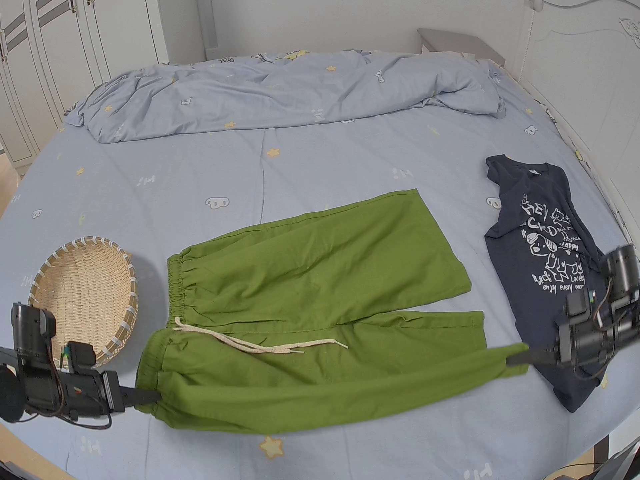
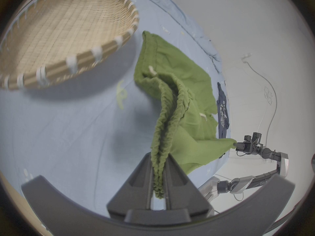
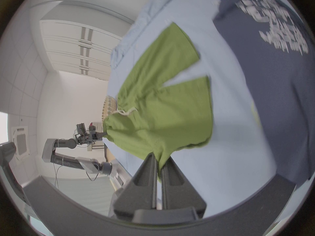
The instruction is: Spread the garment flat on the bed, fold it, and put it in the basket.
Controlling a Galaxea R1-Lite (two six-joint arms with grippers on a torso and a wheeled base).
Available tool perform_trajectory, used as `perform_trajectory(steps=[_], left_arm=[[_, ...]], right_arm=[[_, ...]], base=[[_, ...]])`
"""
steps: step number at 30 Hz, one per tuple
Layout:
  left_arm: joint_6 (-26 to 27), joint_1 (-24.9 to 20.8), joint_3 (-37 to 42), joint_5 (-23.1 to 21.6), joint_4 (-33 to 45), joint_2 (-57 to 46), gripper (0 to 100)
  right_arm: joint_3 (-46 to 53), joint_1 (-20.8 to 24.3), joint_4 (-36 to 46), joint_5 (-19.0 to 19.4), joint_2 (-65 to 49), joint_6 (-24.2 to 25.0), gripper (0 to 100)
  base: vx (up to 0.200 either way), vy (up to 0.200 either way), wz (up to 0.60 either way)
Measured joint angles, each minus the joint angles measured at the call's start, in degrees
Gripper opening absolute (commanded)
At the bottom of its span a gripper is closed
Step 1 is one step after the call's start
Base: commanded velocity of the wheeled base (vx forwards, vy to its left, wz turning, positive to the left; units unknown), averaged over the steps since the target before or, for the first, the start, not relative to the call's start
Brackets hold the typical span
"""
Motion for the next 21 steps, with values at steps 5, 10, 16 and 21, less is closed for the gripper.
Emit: perform_trajectory(steps=[5,10,16,21], left_arm=[[-1.9,-0.9,-12.5,0.0,8.2,-1.4,0],[-3.1,-0.9,-25.0,-0.1,13.0,0.0,0],[-3.7,-0.7,-34.8,0.0,15.9,4.7,0],[-3.8,0.0,-38.8,0.0,16.7,9.6,0]], right_arm=[[-14.7,1.7,3.9,-6.2,1.1,2.0,0],[-27.9,5.2,4.9,-17.2,5.5,3.6,0],[-42.1,8.9,4.4,-22.7,13.2,4.9,0],[-51.0,10.3,4.1,-24.6,20.2,5.3,0]], base=[[0.000,0.000,0.00],[0.000,0.000,0.00],[0.000,0.000,0.00],[0.000,0.000,0.00]])
